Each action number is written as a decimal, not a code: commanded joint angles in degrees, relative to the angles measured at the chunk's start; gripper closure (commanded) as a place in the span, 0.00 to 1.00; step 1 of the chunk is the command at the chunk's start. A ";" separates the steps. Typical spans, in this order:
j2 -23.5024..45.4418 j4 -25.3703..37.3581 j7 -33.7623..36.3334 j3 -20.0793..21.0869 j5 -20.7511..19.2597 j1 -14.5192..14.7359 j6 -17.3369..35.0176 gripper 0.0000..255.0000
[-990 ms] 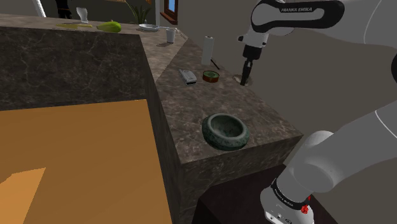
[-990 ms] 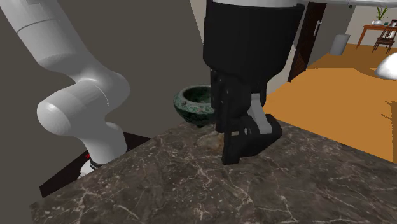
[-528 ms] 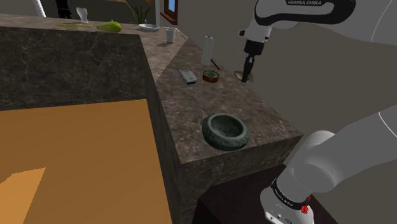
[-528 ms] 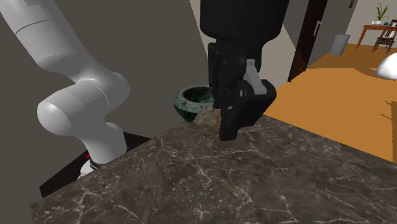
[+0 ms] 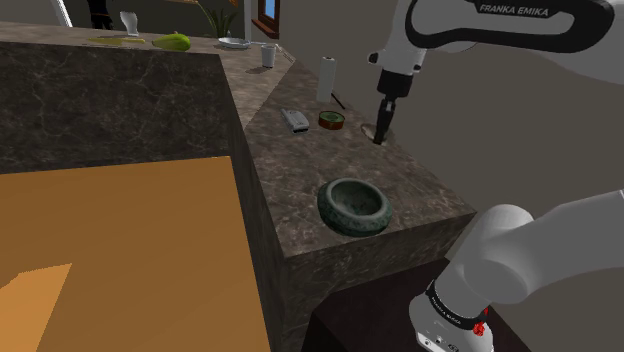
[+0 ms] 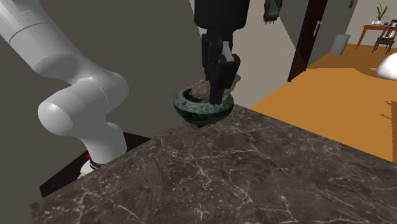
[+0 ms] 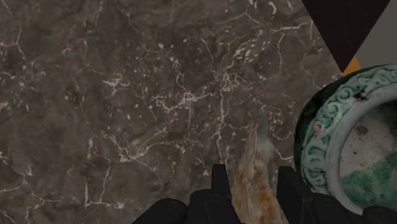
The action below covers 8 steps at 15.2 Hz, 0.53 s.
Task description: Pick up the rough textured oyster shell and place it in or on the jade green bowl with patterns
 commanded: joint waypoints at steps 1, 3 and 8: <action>-2.04 -1.44 2.59 2.10 1.10 0.68 -0.46 1.00; -4.03 -3.11 5.24 4.35 2.45 1.48 -0.60 1.00; -7.96 -6.19 11.93 10.16 6.43 3.78 -0.81 1.00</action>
